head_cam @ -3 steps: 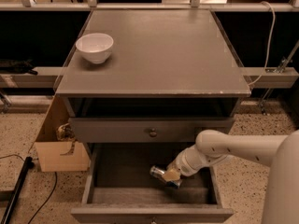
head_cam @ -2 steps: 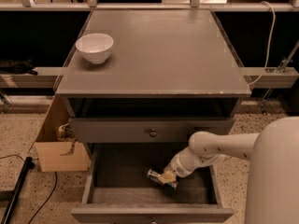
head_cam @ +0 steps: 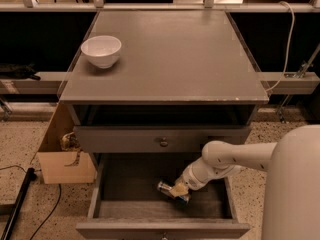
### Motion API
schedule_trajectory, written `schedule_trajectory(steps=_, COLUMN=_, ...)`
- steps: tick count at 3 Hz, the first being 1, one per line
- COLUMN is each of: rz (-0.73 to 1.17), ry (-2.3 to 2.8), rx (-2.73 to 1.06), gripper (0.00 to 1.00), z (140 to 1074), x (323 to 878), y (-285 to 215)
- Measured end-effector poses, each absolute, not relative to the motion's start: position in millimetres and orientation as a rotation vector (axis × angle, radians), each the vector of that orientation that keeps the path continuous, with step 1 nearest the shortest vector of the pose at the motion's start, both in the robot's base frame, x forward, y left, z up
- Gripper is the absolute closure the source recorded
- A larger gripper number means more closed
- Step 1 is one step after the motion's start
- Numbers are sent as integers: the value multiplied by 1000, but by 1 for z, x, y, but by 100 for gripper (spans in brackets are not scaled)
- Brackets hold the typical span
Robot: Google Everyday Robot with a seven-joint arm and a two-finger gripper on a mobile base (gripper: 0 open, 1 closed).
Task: Place redbull can into middle drawer
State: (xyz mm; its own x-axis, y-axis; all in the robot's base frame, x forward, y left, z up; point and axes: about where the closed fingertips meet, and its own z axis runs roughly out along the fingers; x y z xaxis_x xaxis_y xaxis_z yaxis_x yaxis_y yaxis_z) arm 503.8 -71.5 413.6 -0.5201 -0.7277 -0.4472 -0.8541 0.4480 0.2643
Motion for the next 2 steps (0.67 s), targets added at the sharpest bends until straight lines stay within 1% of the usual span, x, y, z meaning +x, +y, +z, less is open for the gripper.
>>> schedule_trajectory(steps=2, rz=676, ry=2433, rx=-1364, gripper=27, z=414, x=504, y=-71)
